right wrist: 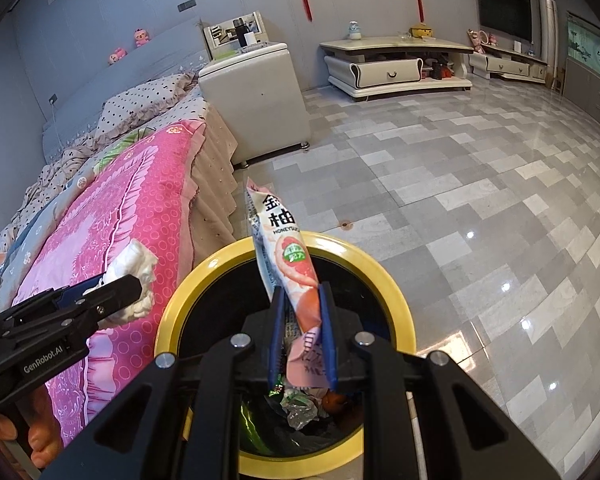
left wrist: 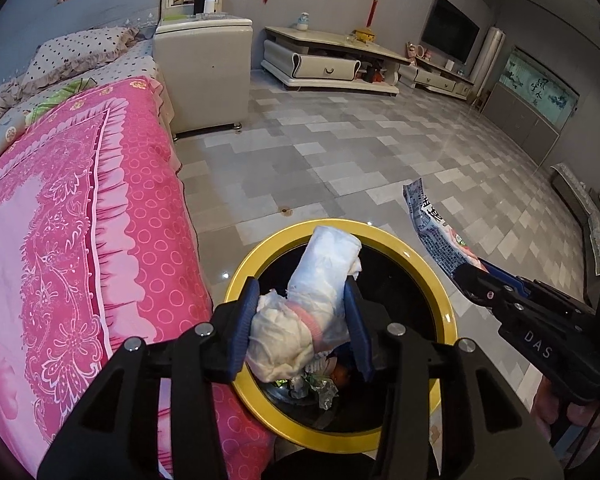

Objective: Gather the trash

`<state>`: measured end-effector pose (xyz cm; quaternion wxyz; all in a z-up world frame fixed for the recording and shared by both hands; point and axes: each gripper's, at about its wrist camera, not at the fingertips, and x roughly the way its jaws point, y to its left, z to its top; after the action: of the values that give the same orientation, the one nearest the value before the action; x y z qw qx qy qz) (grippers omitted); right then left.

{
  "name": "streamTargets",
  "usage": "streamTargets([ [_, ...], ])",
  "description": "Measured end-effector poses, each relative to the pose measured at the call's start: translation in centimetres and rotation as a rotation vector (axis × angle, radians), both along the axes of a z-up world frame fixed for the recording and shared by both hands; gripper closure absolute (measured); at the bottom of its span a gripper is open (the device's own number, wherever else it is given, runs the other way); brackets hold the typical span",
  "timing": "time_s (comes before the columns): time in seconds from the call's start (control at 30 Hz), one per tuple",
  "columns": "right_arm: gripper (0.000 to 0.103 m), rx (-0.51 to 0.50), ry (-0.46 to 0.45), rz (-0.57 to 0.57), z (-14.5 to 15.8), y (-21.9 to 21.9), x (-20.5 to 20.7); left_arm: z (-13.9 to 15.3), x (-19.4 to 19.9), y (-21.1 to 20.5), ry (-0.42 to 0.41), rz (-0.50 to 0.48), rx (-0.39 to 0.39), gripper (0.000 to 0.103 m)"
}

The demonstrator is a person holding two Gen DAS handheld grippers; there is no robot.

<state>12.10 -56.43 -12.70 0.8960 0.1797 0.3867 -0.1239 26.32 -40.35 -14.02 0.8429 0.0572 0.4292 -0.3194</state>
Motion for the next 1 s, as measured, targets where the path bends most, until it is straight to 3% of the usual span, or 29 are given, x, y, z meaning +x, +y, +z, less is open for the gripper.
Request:
streamTargets([
  [0.17,0.087,0.004,-0.009,-0.027,0.3,-0.4,-0.3,0.2,-0.3,0.1,0.007,-0.001,-0.011,0.057],
  [0.3,0.07,0.009,-0.013,-0.059,0.5,-0.7,-0.8,0.5,-0.6,0.5,-0.003,0.009,-0.015,0.046],
  [0.67,0.07,0.015,-0.018,-0.058,0.8,-0.2,-1.5,1.5,-1.1,2.4,-0.012,0.039,-0.033,0.043],
  [1.0,0.07,0.011,-0.044,-0.006,2.7,2.5,-1.4,3.3,-1.8,6.8,-0.034,0.098,-0.055,0.043],
])
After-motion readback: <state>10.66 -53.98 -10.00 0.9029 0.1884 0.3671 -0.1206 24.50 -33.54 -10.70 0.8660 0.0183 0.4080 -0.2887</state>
